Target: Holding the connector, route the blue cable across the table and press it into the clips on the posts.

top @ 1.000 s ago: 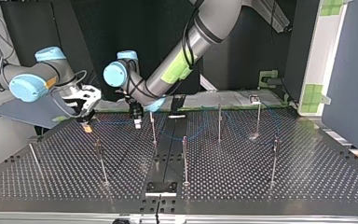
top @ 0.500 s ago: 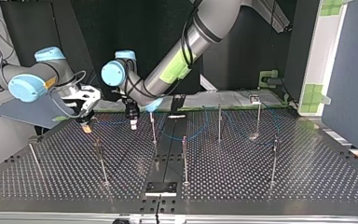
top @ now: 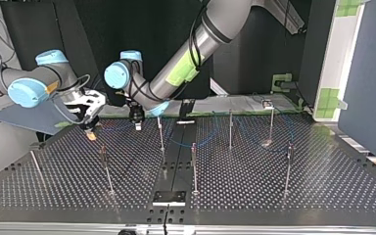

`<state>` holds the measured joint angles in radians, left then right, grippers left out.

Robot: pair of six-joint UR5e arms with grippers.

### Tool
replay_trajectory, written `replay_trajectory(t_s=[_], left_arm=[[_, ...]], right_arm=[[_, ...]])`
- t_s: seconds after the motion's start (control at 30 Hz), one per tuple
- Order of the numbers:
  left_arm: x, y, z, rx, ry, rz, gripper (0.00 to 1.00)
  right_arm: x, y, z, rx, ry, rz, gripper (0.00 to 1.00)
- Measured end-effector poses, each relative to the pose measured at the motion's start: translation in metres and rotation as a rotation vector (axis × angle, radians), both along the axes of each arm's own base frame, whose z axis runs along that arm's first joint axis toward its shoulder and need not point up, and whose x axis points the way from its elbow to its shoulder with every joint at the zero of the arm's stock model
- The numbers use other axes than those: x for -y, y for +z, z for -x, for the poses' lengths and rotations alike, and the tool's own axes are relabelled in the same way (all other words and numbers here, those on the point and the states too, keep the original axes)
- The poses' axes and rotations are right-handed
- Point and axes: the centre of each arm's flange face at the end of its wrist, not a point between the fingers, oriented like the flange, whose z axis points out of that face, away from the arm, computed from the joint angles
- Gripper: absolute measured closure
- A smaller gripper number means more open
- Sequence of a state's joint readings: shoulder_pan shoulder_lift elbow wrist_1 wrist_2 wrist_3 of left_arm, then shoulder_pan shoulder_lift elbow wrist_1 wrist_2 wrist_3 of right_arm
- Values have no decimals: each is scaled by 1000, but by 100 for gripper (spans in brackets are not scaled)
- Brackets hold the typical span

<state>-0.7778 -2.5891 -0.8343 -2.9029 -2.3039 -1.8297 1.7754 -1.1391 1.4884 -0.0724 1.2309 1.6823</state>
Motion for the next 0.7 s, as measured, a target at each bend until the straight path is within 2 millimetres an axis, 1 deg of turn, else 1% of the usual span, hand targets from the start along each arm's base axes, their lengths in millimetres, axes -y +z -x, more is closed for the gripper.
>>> replay_trajectory(t_s=[0.13,0.23,0.27,0.33,0.47,0.53,0.63,0.7], left_arm=[[-1,6,2,-9,9,-3,100],[-3,18,5,-14,24,1,100],[-4,25,7,-14,30,3,100],[-5,36,10,-15,37,4,100],[-7,58,15,-9,45,10,100],[-8,62,16,-7,46,13,100],[-4,74,23,1,37,13,100],[-2,87,28,12,30,18,100]], right_arm=[[1,2,0,1,1,4,100],[1,7,0,4,0,11,100],[2,9,0,6,0,14,100],[2,17,1,14,1,27,100],[4,43,2,44,11,61,100],[3,57,2,62,20,77,100],[0,77,3,88,36,98,100],[-4,91,4,101,47,113,100]])
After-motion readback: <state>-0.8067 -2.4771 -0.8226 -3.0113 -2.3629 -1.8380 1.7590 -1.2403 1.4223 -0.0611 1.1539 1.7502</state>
